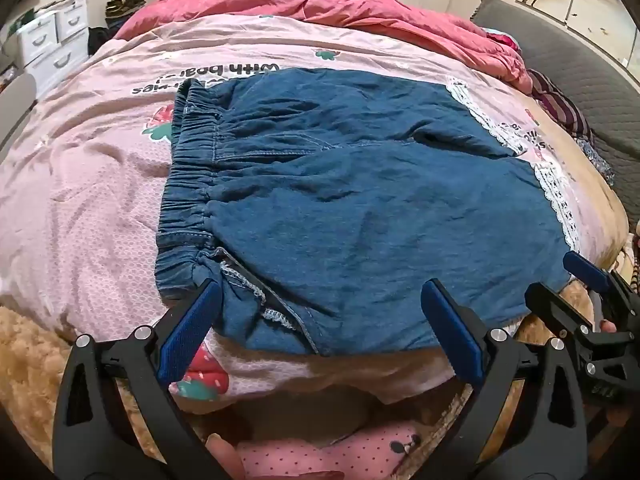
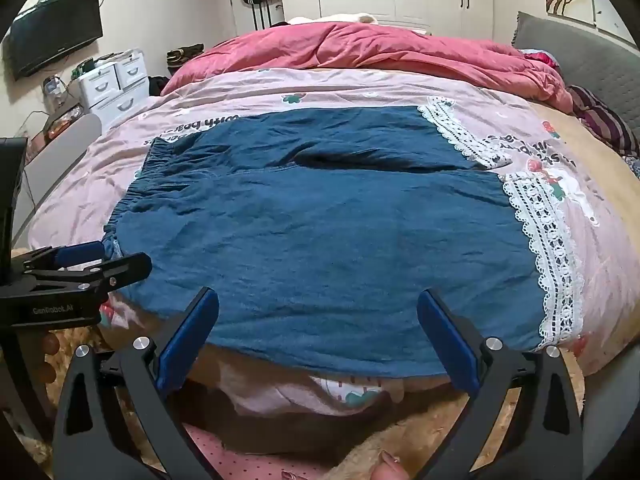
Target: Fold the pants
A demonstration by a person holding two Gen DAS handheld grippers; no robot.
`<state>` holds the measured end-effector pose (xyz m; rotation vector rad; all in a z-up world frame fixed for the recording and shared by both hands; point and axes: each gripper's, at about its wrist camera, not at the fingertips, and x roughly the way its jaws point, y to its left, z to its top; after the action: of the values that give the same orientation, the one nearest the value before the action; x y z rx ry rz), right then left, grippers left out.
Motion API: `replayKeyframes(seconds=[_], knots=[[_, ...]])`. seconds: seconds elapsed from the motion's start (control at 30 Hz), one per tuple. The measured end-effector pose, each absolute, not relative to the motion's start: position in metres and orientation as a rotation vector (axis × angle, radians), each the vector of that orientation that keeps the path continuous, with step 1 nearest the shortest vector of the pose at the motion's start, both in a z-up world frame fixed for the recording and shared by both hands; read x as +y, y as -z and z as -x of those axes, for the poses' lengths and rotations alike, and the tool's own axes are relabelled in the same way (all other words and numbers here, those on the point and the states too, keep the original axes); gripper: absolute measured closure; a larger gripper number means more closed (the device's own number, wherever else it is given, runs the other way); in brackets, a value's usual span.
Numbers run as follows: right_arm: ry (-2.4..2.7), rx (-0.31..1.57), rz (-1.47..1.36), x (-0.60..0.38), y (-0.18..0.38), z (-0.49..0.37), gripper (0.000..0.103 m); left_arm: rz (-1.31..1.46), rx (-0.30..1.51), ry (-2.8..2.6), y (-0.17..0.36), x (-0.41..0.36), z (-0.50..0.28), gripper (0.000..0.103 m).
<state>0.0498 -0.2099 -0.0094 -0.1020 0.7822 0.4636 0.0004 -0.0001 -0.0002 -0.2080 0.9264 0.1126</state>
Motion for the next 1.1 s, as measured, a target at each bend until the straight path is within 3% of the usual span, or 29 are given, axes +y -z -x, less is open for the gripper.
replayKeyframes(seconds=[1.1], knots=[[-0.452,0.783,0.111,-0.2115,0.0062,-0.0473,0.004,0.208,0.923,-0.095,-0.0022,-0.0008,0.0017,0.009]])
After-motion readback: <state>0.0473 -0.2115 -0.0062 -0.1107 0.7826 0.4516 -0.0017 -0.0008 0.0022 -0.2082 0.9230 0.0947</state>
